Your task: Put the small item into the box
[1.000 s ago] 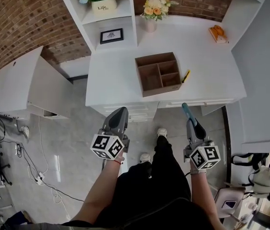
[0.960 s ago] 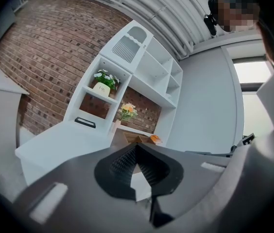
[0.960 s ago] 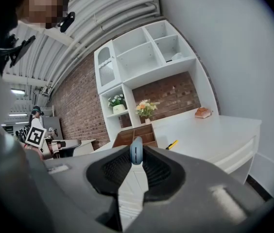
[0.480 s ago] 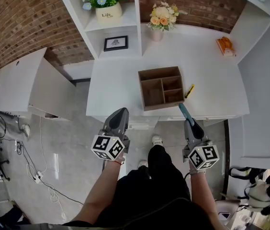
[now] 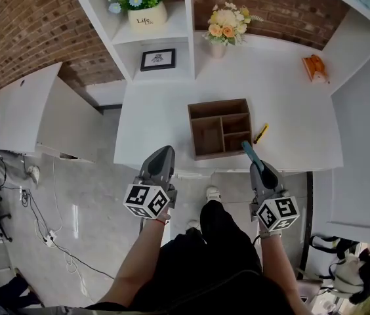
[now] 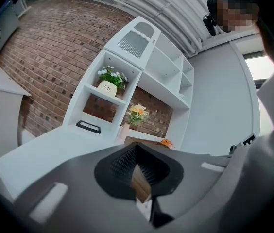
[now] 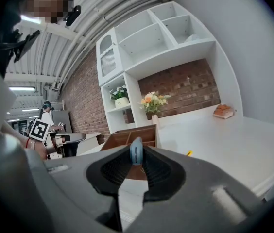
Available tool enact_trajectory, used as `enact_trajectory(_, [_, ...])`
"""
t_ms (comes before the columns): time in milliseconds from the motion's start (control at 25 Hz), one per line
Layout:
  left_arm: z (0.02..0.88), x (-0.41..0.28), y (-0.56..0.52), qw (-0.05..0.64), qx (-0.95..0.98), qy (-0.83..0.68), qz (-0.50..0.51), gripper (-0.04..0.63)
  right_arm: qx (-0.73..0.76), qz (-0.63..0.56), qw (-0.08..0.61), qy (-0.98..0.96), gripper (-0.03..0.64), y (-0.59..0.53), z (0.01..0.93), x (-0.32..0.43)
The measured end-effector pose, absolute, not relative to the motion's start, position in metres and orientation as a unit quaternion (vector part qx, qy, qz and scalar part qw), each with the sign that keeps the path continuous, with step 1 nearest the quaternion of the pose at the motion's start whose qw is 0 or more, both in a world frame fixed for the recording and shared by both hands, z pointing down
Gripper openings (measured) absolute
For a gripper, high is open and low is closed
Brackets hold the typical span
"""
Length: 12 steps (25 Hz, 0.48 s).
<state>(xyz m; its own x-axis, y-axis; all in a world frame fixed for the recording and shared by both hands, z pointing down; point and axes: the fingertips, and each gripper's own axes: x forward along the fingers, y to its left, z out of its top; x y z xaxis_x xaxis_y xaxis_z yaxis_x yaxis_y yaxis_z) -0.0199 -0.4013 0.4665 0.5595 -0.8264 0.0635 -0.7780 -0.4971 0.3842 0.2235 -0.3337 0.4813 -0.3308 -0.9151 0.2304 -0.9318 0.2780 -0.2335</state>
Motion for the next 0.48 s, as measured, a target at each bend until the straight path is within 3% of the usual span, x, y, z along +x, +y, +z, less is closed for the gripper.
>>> enact_trajectory(480, [0.474,-0.015,-0.426,0.196,0.852,-0.481,-0.068,0.002,0.546,0.183,0.082,-0.814,0.064,-0.360,0.501,0.224])
